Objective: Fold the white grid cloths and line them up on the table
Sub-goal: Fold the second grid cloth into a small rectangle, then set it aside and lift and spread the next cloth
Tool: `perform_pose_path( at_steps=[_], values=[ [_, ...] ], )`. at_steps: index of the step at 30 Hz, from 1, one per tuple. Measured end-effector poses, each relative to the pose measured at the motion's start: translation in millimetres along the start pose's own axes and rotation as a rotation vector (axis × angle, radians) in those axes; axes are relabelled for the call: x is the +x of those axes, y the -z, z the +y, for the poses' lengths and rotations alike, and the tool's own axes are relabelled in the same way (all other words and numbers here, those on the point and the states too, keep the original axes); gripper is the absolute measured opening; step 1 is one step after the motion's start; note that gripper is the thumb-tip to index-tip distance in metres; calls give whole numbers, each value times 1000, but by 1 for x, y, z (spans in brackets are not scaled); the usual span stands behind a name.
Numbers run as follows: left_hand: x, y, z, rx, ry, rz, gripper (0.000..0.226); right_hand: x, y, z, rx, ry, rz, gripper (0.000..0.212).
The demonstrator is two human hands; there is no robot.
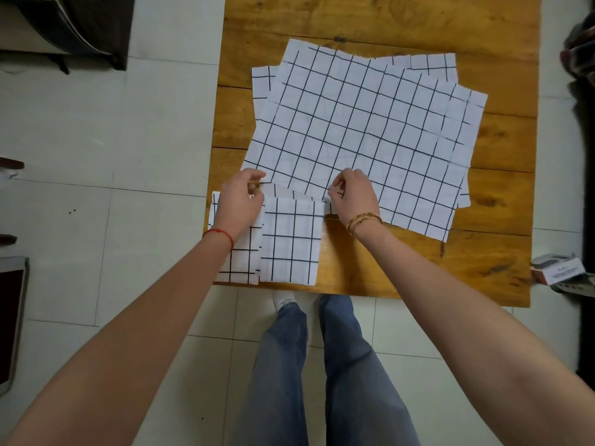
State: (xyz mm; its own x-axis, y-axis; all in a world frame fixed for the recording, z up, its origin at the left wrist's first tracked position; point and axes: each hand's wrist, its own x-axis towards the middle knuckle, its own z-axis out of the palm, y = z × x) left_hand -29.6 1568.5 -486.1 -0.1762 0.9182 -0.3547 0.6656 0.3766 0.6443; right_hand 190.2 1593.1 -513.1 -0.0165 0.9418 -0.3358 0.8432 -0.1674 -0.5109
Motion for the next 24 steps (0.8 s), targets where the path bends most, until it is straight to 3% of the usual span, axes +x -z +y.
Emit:
perform_pose_path(
  at_steps=[6, 13, 16, 21, 24],
  values=[
    [44, -2, 2, 176, -147, -43, 40, 33, -9, -17, -28, 135, -71, 29],
    [69, -8, -8, 273, -172, -93, 42, 53, -26, -32, -187, 258, -145, 48],
    [73, -8, -13, 281, -186, -132, 43, 58, -28, -30, -200, 267, -148, 40],
    [77, -5, -13, 330, -239, -188, 44, 65, -22, -24, -143, 268, -145, 5],
    [76, -4, -7, 386, -265, -212, 49, 69, -10, -19, 72, 180, -149, 6]
  ],
)
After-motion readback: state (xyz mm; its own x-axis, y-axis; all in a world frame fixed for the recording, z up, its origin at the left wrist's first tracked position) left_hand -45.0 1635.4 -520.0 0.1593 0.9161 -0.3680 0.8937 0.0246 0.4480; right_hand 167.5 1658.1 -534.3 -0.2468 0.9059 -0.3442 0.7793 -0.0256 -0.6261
